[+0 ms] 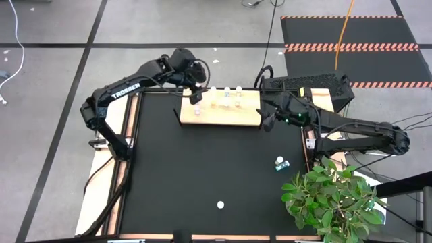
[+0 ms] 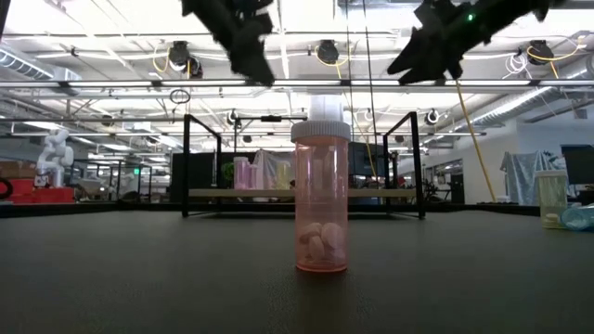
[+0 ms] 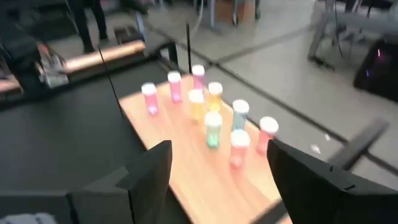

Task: Pick and place medicine bottles onto shelf by color
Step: Put the yellow pill bottle on the shelf aligned with the other yellow pill bottles

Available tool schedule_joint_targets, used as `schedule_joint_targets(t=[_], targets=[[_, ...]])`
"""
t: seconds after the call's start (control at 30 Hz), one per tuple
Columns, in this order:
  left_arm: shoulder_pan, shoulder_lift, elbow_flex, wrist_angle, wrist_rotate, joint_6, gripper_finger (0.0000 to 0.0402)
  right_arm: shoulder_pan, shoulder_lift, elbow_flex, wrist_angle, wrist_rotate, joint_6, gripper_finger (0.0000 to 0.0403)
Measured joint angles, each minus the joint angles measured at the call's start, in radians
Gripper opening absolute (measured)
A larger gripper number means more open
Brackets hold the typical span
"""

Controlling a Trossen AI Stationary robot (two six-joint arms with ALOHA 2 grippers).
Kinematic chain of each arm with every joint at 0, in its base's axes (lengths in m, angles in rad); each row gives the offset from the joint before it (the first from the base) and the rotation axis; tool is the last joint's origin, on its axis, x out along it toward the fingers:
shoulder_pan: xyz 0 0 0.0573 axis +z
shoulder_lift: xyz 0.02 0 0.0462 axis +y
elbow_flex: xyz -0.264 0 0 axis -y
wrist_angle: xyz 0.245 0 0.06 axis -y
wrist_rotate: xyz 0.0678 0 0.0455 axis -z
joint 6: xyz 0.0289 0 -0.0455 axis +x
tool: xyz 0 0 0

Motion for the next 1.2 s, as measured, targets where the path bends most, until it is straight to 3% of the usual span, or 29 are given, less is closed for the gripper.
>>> schedule_joint_targets(t=[0.13,0.23,0.4,0.53,0.87,1.2], targets=[[-0.045,-0.001,0.099,-0.001,-0.019,-0.001,0.0232,0.001,0.011,0.16,-0.311,-0.015,0.04,0.0258],[-0.076,-0.001,0.154,-0.002,-0.048,-0.009,0.0232,0.024,0.02,0.229,-0.526,-0.091,0.075,0.0258],[-0.099,-0.001,0.229,-0.001,-0.061,-0.102,0.0232,0.139,0.006,0.223,-0.641,-0.247,0.116,0.0257],[-0.102,-0.001,0.282,-0.028,-0.063,-0.159,0.0232,0.26,0.013,0.182,-0.761,-0.299,0.15,0.025],[-0.102,-0.001,0.302,-0.077,-0.063,-0.184,0.0232,0.461,0.014,-0.003,-0.787,-0.373,0.184,0.0243],[-0.108,0.0,0.284,-0.068,-0.062,-0.135,0.0232,0.486,0.042,-0.088,-0.71,-0.346,0.193,0.0254]])
